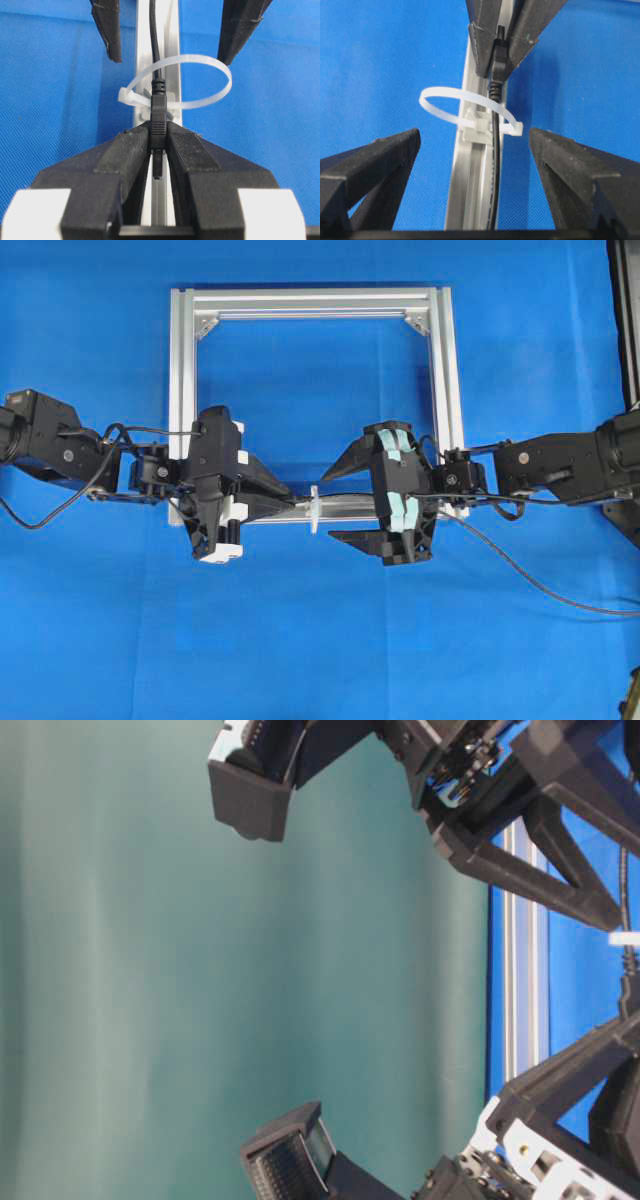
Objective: Insert the wire through the string loop located in the center.
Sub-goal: 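Open the right gripper and pull the cable leftward with the left gripper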
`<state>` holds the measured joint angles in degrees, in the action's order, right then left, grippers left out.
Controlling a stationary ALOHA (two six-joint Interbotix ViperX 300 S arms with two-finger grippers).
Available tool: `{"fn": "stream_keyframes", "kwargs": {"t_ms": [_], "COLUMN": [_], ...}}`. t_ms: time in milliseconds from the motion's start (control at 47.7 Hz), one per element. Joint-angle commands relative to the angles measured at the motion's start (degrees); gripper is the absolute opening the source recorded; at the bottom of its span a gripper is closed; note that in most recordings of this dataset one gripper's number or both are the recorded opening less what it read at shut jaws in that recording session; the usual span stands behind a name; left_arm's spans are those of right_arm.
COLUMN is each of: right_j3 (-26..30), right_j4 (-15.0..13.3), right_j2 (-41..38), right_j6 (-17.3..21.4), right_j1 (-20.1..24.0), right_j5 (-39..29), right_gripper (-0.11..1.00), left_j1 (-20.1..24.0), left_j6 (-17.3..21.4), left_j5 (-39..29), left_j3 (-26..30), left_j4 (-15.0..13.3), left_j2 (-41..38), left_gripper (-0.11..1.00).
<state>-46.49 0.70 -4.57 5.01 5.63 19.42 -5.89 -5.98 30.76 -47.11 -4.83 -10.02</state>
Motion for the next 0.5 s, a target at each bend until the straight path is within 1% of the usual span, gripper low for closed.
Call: {"fn": "stream_keyframes", "kwargs": {"t_ms": [0,272,482], "right_j3": [0.97,0.88,0.44], "right_j4": [0.18,0.26,0.18], "right_j2": [0.62,0.62,1.23], "right_j6": [0.09,0.00,0.00], "right_j1": [0.09,0.09,0.18], "right_j5": [0.18,0.18,-0.26], "right_gripper": [0.93,0.94,0.94], "left_j1": [0.00,-0.62,-1.23], "left_j6": [0.09,0.18,0.00], "left_j5": [0.26,-0.79,-0.88], "left_j3": [0.62,-0.97,-5.54], "left_j4": [0.00,0.00,-0.09], "left_j2": [0.97,3.25,7.47], "left_gripper": [0.08,0.08,0.08]}}
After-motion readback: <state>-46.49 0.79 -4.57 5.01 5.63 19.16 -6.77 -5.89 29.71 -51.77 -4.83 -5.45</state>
